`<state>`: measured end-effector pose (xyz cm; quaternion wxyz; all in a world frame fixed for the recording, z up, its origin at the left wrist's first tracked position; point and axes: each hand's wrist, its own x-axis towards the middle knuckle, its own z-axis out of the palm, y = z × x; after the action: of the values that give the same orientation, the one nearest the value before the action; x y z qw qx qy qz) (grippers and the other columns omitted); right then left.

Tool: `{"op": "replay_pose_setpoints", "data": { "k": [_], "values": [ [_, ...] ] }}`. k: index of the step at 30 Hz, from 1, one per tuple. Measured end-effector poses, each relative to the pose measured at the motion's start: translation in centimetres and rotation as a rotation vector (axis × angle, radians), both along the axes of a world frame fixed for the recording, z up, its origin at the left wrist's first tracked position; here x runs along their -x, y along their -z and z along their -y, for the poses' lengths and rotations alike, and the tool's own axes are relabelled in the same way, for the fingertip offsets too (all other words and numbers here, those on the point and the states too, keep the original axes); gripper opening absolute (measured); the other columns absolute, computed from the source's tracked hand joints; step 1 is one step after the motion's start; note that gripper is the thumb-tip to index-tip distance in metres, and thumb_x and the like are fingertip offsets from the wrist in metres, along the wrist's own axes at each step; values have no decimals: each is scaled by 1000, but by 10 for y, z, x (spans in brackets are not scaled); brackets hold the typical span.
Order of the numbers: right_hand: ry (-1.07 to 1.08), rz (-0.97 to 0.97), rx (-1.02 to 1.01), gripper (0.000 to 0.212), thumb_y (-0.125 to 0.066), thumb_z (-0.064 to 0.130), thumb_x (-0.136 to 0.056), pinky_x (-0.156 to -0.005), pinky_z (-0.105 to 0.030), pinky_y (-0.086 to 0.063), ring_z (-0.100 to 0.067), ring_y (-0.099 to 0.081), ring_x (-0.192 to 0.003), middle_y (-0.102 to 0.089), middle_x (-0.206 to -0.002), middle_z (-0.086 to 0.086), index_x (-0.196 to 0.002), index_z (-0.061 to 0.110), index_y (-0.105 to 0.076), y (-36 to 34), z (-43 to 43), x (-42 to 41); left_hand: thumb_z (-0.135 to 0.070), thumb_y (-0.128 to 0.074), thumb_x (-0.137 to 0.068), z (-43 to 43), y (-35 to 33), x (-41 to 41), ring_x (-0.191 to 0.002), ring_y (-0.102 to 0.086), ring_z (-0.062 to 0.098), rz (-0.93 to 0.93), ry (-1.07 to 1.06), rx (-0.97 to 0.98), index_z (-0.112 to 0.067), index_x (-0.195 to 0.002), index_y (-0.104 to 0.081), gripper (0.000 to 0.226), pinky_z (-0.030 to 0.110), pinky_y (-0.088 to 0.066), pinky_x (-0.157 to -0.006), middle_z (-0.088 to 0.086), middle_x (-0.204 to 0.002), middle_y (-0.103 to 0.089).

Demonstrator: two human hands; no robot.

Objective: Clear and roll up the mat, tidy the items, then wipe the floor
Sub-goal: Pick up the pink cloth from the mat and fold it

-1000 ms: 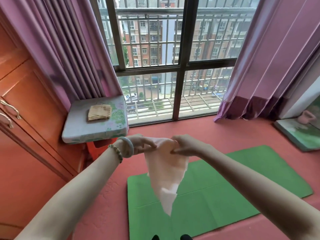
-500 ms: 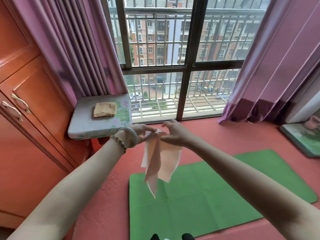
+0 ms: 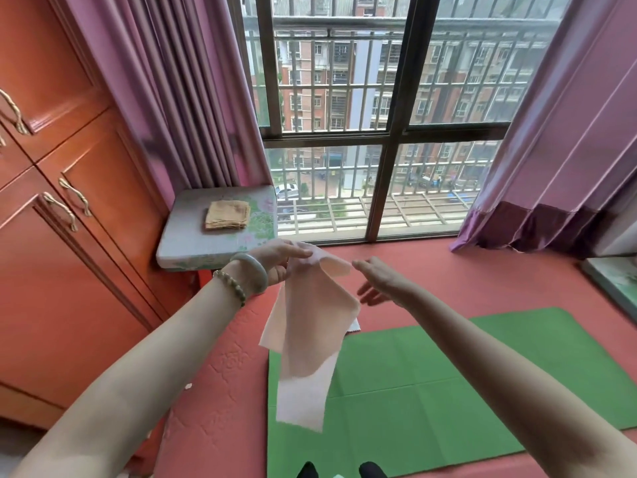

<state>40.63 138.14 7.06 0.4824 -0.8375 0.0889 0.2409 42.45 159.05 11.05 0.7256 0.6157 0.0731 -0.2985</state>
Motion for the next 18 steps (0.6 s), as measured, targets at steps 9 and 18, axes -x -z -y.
{"op": "replay_pose_setpoints", "data": {
  "k": [9, 18],
  "values": [
    [-63, -109, -505, 69, -23, 68, -89, -102, -50, -41, -36, -58, -112, -58, -121, -25, -141, 23, -26, 35, -14, 2, 3, -56, -85, 0, 8, 1, -58, -63, 13, 47, 9, 136, -7, -81, -56, 10, 21, -54, -55, 7, -70, -64],
    [199, 22, -700, 75, -69, 7, -79, -60, -33, -58, -25, -64, -77, -57, -108, -17, -143, 10, -29, 13, -3, -2, 15, -64, -72, -7, 22, -12, -74, -63, 21, 110, 36, 20, -7, -85, -53, 28, 27, -56, -64, 13, -84, -59]
  ]
}}
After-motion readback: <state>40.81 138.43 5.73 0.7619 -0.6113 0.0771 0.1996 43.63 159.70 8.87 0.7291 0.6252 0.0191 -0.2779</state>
